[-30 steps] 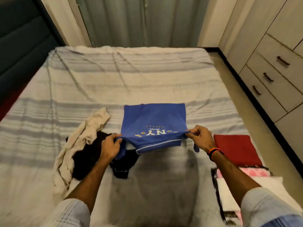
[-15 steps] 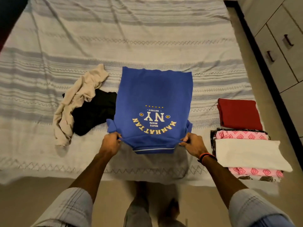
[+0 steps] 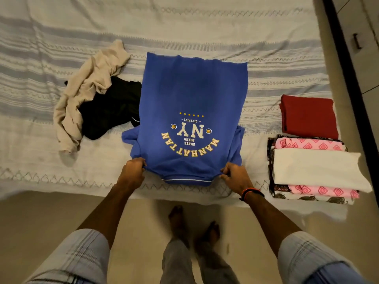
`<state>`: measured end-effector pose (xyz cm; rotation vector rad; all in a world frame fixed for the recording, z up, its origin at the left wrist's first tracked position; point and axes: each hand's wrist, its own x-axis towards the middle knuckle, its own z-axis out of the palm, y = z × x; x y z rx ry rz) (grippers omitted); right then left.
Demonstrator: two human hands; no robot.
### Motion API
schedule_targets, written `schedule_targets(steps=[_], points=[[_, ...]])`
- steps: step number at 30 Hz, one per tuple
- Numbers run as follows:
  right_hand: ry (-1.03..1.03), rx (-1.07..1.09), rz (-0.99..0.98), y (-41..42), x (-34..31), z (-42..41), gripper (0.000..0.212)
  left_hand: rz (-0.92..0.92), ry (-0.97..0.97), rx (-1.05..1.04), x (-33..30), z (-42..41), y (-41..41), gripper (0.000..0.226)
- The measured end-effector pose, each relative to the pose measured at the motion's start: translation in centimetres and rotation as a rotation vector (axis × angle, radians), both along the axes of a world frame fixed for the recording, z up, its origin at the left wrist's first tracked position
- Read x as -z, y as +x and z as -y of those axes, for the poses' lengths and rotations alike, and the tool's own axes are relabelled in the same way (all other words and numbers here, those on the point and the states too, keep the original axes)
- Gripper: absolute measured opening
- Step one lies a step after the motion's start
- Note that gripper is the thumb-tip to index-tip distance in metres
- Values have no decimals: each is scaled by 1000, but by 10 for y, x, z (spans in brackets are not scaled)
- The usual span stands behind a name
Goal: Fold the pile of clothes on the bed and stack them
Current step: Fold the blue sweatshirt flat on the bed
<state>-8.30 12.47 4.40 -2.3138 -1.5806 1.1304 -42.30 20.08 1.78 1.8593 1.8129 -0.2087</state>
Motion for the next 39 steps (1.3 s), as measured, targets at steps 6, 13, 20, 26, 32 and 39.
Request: schedule_targets(steps=[6,13,20,26,32,39], points=[[-56,-47,87,-11,30,8,15,33,-8,58,36,2,-10,22],[-188,-122,165,-21,63,15,14,-62,-144,165,66,10,-23,28],[-224,-75,75,-21,39,16,28,-80,-197,179,45,17,-5,45],[-169,-67,77,-6,-1,-2,40,91,-240,27,2,17,50,40],[-99,-77,53,24,-28,-21,33,238,-259,-61,-31,25,112,43],[-65,-103,7,83,-19,-43,30,289,-281,-257,-34,40,178,44]])
